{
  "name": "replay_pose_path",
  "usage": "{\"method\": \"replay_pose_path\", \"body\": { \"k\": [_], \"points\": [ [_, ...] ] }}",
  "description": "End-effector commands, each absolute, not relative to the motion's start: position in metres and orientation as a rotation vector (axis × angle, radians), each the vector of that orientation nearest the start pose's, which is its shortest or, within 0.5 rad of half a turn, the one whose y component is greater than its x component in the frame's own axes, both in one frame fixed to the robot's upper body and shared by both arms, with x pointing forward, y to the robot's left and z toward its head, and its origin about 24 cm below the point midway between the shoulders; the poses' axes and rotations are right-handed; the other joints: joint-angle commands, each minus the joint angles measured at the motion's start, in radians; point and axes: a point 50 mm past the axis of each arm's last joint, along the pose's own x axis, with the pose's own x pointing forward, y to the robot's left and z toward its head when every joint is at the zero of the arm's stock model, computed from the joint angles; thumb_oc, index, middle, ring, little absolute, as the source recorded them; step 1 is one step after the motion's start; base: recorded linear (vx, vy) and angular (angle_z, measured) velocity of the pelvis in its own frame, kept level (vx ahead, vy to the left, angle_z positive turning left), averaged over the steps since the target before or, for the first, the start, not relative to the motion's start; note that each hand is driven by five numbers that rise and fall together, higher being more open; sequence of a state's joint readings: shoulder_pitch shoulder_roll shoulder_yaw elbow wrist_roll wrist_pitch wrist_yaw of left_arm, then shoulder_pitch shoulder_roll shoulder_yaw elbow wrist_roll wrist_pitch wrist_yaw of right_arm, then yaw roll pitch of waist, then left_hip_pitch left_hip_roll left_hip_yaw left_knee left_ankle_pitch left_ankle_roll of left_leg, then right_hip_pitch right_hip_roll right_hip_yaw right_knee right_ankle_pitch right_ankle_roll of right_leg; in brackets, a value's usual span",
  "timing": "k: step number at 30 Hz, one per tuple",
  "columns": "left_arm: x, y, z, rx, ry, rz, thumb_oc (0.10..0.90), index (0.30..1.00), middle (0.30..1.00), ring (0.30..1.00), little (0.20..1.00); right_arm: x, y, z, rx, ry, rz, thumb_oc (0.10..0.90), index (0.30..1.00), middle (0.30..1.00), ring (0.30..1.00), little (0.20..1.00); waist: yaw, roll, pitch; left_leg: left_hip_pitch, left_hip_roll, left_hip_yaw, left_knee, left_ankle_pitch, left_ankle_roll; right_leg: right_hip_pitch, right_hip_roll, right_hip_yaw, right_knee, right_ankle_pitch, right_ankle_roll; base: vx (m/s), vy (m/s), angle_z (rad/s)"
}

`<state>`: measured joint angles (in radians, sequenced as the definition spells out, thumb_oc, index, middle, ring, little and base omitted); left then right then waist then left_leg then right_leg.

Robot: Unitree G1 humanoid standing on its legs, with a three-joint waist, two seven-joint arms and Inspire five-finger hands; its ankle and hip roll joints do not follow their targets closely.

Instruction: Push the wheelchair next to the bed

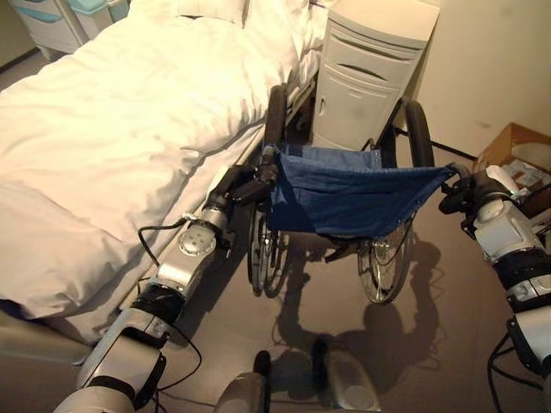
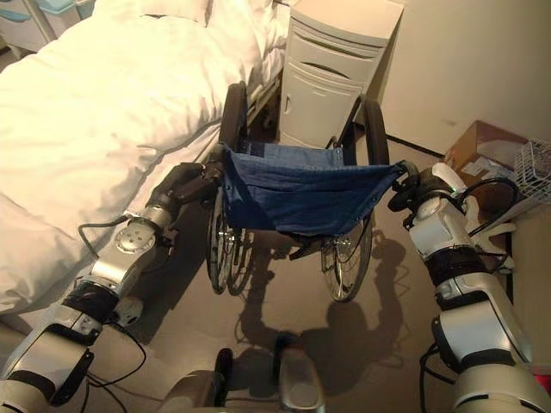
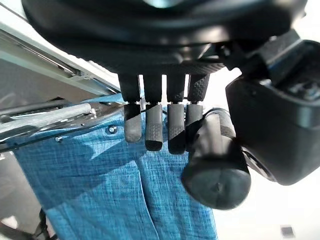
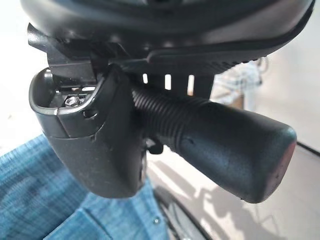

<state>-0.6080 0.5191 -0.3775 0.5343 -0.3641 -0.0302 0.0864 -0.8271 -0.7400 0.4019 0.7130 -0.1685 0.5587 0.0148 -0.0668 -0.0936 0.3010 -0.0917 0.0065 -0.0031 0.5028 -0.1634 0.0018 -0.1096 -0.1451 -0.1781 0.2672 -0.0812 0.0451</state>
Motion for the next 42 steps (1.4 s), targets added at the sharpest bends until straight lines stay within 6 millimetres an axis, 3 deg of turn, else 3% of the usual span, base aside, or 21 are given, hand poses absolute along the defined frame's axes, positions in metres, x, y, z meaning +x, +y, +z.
{"method": "replay_pose_path", "body": {
  "k": [1,4,6,7,9,11,12,16,19,26,42],
  "points": [
    [0.365,0.211,0.110,0.319,-0.016,0.059,0.400,0.300,0.300,0.300,0.300,0.365,-0.244,0.095,-0.943,0.456,0.102,0.400,0.300,0.300,0.300,0.300,0.014,0.024,-0.030,0.179,0.115,-0.023,0.048,0.226,-0.077,-0.025,0.035,0.033,-0.064,0.134,-0.002,0.31,-0.141,0.00],
    [0.364,0.210,0.107,0.327,-0.023,0.049,0.400,0.300,0.300,0.300,0.300,0.365,-0.240,0.088,-0.949,0.463,0.096,0.400,0.300,0.300,0.300,0.300,0.047,0.016,0.002,0.044,0.076,-0.020,0.033,0.240,-0.058,0.067,0.047,0.054,-0.100,0.117,-0.009,0.38,-0.023,0.16],
    [0.359,0.214,0.099,0.320,-0.020,0.058,0.400,0.300,0.300,0.300,0.300,0.365,-0.234,0.085,-0.967,0.468,0.106,0.400,0.300,0.300,0.300,0.300,0.087,0.044,0.031,-0.027,0.075,-0.023,-0.145,0.293,-0.070,0.170,0.085,0.087,-0.138,0.086,-0.002,0.46,0.168,-0.35],
    [0.358,0.214,0.098,0.319,-0.019,0.059,0.400,0.300,0.300,0.300,0.300,0.365,-0.233,0.084,-0.969,0.470,0.108,0.400,0.300,0.300,0.300,0.300,0.094,0.048,0.038,-0.027,0.075,-0.025,-0.169,0.301,-0.073,0.186,0.090,0.093,-0.142,0.080,-0.002,0.45,0.212,-0.46],
    [0.355,0.220,0.095,0.319,-0.008,0.077,0.400,0.300,0.300,0.300,0.300,0.365,-0.226,0.083,-0.983,0.475,0.126,0.400,0.300,0.300,0.300,0.300,0.138,0.079,0.053,-0.085,0.056,-0.063,-0.347,0.371,-0.096,0.251,0.118,0.128,-0.167,0.056,0.004,0.41,0.197,-0.57],
    [0.353,0.226,0.096,0.332,-0.009,0.095,0.400,0.300,0.300,0.300,0.300,0.368,-0.224,0.089,-1.007,0.458,0.140,0.400,0.300,0.300,0.300,0.300,0.165,0.089,0.053,-0.099,0.037,-0.086,-0.410,0.374,-0.097,0.274,0.113,0.149,-0.164,0.035,0.011,0.26,0.252,-0.83],
    [0.353,0.235,0.100,0.321,-0.009,0.113,0.400,0.300,0.300,0.300,0.300,0.370,-0.226,0.098,-1.009,0.442,0.151,0.400,0.300,0.300,0.300,0.300,0.161,0.089,0.036,-0.083,0.033,-0.056,-0.378,0.302,-0.071,0.268,0.082,0.138,-0.149,0.013,0.025,0.19,0.290,-1.08],
    [0.352,0.245,0.094,0.329,0.027,0.103,0.400,0.300,0.300,0.300,0.300,0.362,-0.231,0.088,-0.992,0.465,0.147,0.400,0.300,0.300,0.300,0.300,0.147,0.097,-0.008,-0.031,0.019,-0.042,-0.399,0.242,-0.040,0.255,0.037,0.117,-0.108,-0.007,0.061,0.25,0.290,-1.00],
    [0.352,0.246,0.097,0.342,0.019,0.114,0.400,0.300,0.300,0.300,0.300,0.363,-0.230,0.089,-0.991,0.431,0.140,0.400,0.300,0.300,0.300,0.300,0.157,0.093,-0.020,-0.013,0.004,-0.039,-0.426,0.237,-0.028,0.244,0.015,0.107,-0.110,0.004,0.079,0.11,0.148,0.01],
    [0.359,0.244,0.124,0.355,-0.058,0.154,0.400,0.300,0.300,0.300,0.300,0.386,-0.215,0.125,-0.981,0.282,0.106,0.400,0.300,0.300,0.300,0.300,0.224,0.070,0.004,-0.052,-0.003,0.004,-0.437,0.231,-0.022,0.178,-0.041,-0.003,-0.169,0.075,0.107,-0.06,0.028,-0.46],
    [0.358,0.242,0.121,0.387,-0.060,0.152,0.413,0.319,0.319,0.319,0.319,0.392,-0.209,0.136,-0.973,0.195,0.054,0.400,0.300,0.300,0.300,0.300,0.257,0.030,0.019,-0.083,0.001,-0.011,-0.417,0.216,-0.014,0.177,-0.035,-0.006,-0.205,0.097,0.108,0.03,-0.042,0.03]
  ]
}}
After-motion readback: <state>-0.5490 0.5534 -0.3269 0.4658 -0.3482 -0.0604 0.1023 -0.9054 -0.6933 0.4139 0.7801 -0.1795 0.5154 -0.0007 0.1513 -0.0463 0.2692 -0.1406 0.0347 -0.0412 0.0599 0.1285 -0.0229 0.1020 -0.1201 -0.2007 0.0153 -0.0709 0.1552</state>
